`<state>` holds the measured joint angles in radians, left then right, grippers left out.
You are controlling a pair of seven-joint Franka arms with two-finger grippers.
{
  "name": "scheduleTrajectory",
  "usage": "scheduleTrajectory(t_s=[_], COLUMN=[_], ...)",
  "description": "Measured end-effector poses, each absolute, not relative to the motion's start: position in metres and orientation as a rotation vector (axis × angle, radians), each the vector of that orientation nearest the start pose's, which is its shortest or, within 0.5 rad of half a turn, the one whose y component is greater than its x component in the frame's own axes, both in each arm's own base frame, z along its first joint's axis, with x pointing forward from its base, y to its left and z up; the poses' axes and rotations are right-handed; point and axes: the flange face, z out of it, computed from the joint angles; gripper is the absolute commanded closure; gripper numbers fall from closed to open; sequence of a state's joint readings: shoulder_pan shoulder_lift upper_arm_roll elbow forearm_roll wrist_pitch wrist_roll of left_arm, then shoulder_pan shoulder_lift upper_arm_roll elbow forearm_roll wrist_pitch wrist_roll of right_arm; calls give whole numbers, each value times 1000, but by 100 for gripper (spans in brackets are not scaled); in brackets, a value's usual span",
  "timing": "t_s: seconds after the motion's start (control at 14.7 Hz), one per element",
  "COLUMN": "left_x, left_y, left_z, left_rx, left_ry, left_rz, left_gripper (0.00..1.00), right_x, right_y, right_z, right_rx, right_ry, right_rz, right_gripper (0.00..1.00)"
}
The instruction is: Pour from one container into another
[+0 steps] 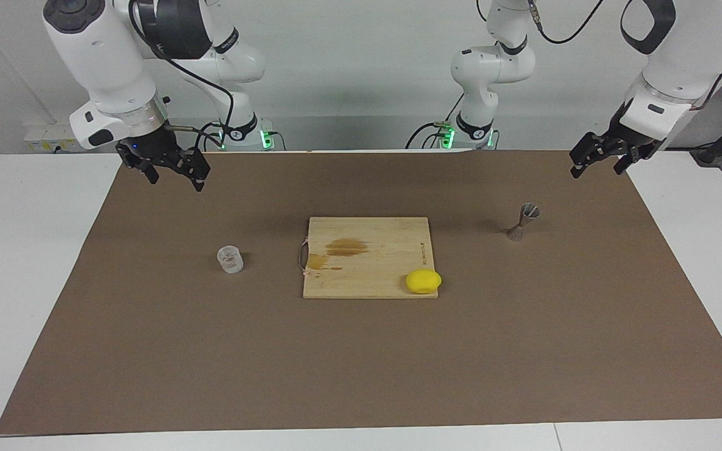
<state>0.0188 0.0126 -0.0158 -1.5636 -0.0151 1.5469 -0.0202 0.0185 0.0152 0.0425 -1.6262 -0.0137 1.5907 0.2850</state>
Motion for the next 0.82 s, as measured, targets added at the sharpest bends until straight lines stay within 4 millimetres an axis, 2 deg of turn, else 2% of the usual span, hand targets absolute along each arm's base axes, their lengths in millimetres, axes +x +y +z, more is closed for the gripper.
scheduleTrajectory(t_s=[0.82], left_x=[556], left_y=[-8], left_z=[619], left_rx=[-3156], left_ry=[-12], left_rz=[45], left_gripper=[0], right_x=[558], right_y=[32], right_z=[592], right_rx=[-3143], right_ry=[353], right_rz=[75], right_gripper=[1])
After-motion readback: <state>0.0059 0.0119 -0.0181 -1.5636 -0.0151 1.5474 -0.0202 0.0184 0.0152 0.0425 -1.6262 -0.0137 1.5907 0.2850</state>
